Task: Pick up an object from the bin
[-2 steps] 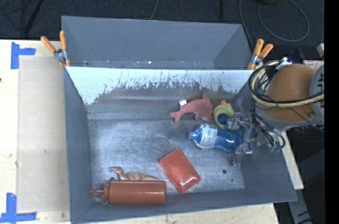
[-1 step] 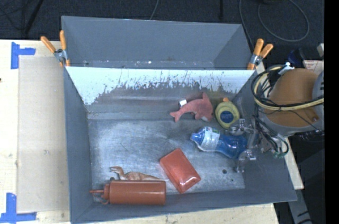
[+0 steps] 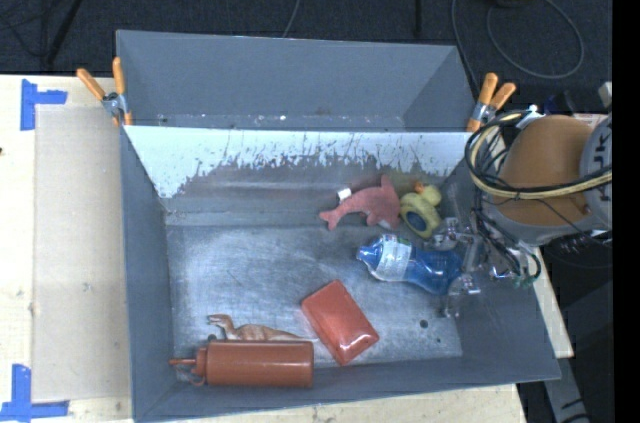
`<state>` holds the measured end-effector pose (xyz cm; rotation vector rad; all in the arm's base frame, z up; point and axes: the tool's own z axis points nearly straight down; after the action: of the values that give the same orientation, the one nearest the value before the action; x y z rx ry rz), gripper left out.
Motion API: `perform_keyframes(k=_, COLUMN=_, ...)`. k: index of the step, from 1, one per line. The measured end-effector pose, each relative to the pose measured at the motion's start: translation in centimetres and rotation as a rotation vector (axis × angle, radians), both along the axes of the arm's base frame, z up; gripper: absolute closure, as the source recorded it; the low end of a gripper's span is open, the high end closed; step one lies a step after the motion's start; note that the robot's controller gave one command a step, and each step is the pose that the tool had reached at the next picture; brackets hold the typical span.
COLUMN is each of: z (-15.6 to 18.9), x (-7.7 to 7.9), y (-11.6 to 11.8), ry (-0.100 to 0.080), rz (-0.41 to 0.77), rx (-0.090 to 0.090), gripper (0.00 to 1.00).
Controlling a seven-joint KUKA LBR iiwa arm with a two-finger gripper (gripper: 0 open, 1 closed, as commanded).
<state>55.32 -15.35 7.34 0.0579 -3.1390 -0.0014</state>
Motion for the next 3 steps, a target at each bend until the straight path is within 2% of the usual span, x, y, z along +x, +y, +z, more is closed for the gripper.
perform_keyframes(k=1, z=0.05, x=-1.11, y=-0.45, ry=-0.014, rz=-0.015, rx=0.0, gripper=1.0)
perform_keyframes(k=3, z=0.13, x=-1.08, y=-0.43, ry=-0.013, rz=-0.014, rx=0.0, gripper=1.0)
